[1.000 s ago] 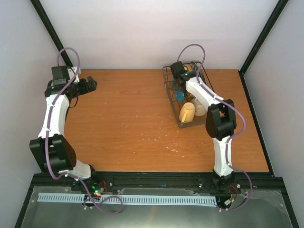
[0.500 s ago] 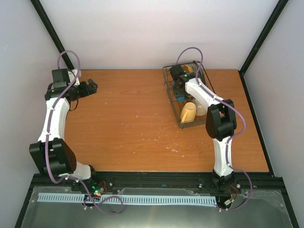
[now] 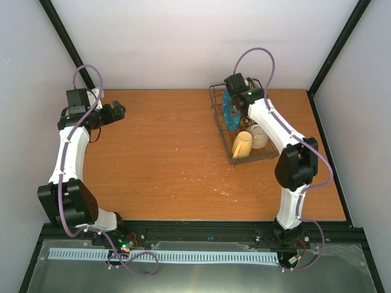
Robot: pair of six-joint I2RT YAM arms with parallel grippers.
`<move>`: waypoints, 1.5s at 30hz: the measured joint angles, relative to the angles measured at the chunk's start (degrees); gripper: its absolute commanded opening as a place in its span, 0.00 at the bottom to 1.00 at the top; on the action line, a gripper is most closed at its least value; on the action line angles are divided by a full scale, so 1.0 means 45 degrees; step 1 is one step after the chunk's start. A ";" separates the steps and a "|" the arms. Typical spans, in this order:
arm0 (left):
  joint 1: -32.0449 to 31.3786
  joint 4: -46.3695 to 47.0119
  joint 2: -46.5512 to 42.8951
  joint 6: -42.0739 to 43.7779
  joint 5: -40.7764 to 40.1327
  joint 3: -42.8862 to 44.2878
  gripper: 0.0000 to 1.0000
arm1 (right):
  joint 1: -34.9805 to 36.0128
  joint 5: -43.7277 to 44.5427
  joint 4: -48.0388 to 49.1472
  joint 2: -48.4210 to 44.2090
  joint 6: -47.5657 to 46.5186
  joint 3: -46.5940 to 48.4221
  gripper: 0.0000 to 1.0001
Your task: Load the mixed dishes into the dish rack
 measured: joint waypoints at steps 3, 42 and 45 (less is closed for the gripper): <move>0.0000 0.0019 0.0000 0.0039 -0.0044 0.0000 1.00 | 0.0024 0.0393 0.0170 -0.1025 -0.0112 -0.0005 0.73; 0.0005 0.2074 -0.0840 -0.0743 0.1195 -0.1826 1.00 | 0.0991 -0.2302 0.0690 -0.7179 0.1175 -0.4473 0.25; 0.0005 0.2565 -0.0835 -0.1030 0.1292 -0.1632 1.00 | 0.0991 -0.1705 0.1384 -0.8204 0.1117 -0.4488 0.25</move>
